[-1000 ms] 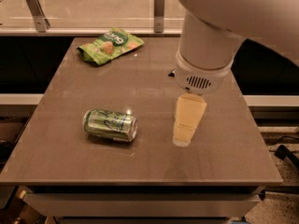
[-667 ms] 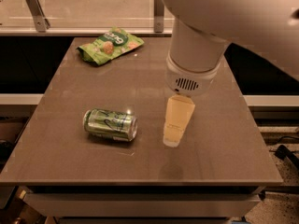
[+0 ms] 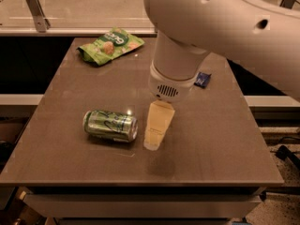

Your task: Place green can upright

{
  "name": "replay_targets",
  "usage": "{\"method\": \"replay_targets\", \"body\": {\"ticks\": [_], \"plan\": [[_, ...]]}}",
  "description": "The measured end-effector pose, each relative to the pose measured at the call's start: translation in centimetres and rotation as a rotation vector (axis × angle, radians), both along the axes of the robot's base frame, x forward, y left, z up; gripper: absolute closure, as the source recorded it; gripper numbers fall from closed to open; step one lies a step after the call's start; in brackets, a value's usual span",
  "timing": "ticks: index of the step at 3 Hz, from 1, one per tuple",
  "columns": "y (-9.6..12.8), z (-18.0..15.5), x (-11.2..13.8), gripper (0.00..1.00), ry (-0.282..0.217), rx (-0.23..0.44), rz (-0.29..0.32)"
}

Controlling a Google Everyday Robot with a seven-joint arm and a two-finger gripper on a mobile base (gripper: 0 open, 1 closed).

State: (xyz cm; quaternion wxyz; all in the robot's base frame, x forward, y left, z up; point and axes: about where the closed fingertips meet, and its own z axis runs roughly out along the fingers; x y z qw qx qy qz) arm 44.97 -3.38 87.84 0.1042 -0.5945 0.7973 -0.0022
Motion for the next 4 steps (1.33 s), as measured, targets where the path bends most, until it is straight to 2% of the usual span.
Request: {"method": "replay_targets", "body": {"ticks": [1, 2, 4], "plan": [[2.2, -0.7, -1.6, 0.0, 0.004, 0.039, 0.038], [4.2, -0.6, -3.2, 0.0, -0.001, 0.043, 0.062], [7.1, -1.1, -3.4, 0.0, -0.015, -0.006, 0.051]]}}
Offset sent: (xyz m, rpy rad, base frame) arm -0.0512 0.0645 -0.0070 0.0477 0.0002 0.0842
